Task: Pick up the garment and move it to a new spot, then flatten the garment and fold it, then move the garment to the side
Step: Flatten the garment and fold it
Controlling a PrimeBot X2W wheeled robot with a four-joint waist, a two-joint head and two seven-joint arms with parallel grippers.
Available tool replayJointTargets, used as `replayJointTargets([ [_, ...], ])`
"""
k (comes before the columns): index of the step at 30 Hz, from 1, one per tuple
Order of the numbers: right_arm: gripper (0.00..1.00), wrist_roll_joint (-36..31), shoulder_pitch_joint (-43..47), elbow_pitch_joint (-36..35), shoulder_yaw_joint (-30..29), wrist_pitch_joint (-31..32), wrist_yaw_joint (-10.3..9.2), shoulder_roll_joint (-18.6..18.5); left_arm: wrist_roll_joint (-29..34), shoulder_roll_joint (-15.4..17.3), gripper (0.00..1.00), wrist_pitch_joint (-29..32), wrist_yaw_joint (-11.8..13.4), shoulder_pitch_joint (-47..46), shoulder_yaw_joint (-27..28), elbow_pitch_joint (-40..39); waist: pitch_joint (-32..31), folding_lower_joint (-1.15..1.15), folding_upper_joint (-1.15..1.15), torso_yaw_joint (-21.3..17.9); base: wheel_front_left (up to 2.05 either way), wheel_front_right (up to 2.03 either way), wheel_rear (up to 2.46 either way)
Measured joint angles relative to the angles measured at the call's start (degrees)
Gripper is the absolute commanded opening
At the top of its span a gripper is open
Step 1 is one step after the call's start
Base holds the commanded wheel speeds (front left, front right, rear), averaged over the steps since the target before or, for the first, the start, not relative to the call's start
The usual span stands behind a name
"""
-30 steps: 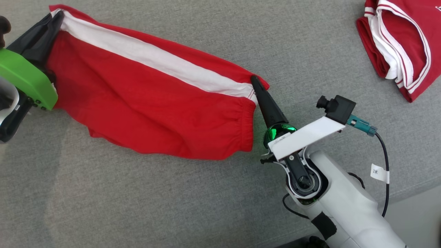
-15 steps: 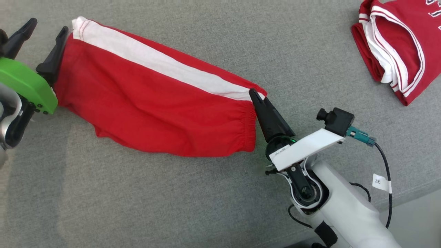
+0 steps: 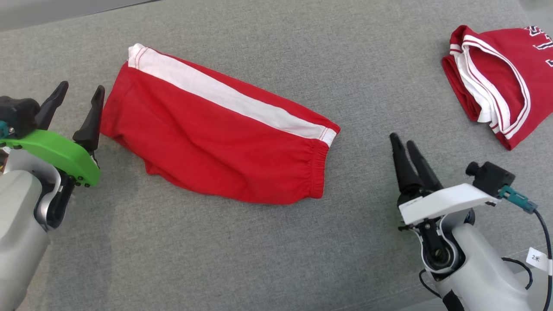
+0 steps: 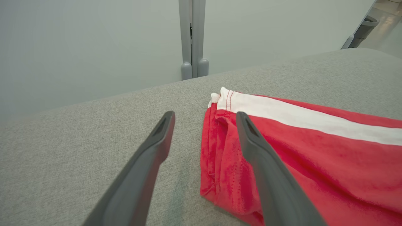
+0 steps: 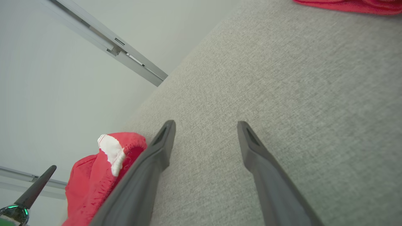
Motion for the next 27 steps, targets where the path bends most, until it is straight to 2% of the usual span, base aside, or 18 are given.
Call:
replayJointTargets([
  [3,1.0,-6.5,0.2,-1.3,-3.9,0.0,0.0,1.2,1.2,-1.0,1.0,0.0,0.0,0.7,2.0,0.8,0.4,0.0,0.0,-0.1,0.0,0.0,0.0],
  [8,1.0,-11.6,1.2,-3.0,-8.5,0.0,0.0,3.0,0.6,-2.9,1.0,0.0,0.0,1.0,3.0,1.8,1.7,0.0,0.0,-0.8,0.0,0.0,0.0],
  [12,1.0,-13.3,1.4,-3.7,-10.1,0.0,0.0,3.7,-0.9,-3.3,1.0,0.0,0.0,1.0,0.8,2.5,2.5,0.0,0.0,-1.6,0.0,0.0,0.0],
  [24,1.0,-16.8,1.7,-4.3,-11.9,0.0,0.0,4.5,-4.9,-3.9,1.0,1.2,0.0,-0.9,-7.0,12.0,3.4,0.0,0.0,-2.9,0.0,0.0,0.0],
  [25,1.0,-16.8,1.7,-4.3,-12.0,0.0,0.0,4.5,-5.3,-4.0,0.45,1.6,0.0,-1.1,-7.8,12.1,3.3,0.0,0.0,-2.8,0.0,0.0,0.0],
  [26,1.0,-16.8,1.7,-4.1,-12.0,0.0,0.0,4.5,-5.7,-4.0,0.19,2.2,0.0,-1.4,-8.7,12.1,3.2,0.0,0.0,-2.8,0.0,0.0,0.0],
  [27,1.0,-17.1,1.7,-4.0,-12.2,0.0,0.0,4.5,-5.7,-3.8,0.0,3.0,0.1,-1.7,-10.3,11.8,3.1,0.0,0.0,-2.6,0.0,0.0,0.0],
])
